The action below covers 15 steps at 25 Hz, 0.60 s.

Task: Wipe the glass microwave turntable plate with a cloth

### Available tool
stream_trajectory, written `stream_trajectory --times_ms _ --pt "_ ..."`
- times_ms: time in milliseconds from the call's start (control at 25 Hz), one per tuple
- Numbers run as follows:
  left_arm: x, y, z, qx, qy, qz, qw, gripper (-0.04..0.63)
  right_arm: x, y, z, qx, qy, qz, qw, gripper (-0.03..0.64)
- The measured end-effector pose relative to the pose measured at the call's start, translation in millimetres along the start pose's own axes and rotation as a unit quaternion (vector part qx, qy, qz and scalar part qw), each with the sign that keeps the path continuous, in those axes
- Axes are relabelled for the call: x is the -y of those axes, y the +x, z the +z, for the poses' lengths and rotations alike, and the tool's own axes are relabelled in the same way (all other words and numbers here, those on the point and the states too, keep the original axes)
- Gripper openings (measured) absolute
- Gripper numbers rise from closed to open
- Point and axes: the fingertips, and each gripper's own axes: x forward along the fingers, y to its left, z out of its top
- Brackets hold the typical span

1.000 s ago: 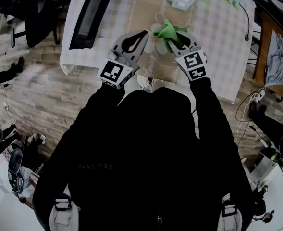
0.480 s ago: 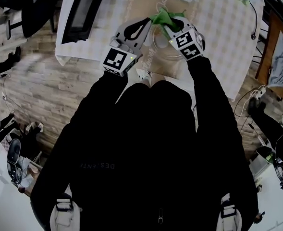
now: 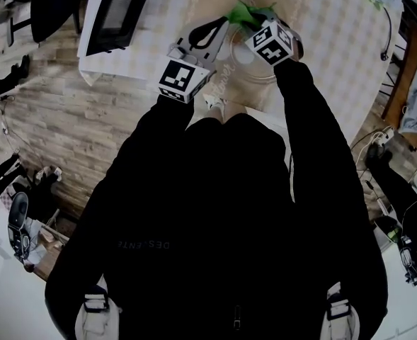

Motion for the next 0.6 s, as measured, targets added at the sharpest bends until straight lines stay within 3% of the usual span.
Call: stream_trajectory --times_ms 200,360,600 --pt "-5.0 -1.5 -6.4 -0.003 -0.006 0.009 0.9999 0.02 2.6 19.1 -6.8 -0.037 -0.038 -0.008 0.999 0.104" --pt "-8.0 -4.8 -10.1 -0.005 -0.008 0.013 0.9999 0.02 -8.2 33.1 -21.8 -0.07 -0.055 0.009 0.996 0.103" --pt "-9.3 -14.1 -13.4 -0.007 -0.008 0.017 0.9998 0.02 -19.2 35.7 -22.6 -0.073 -0.051 0.026 0.996 0.098"
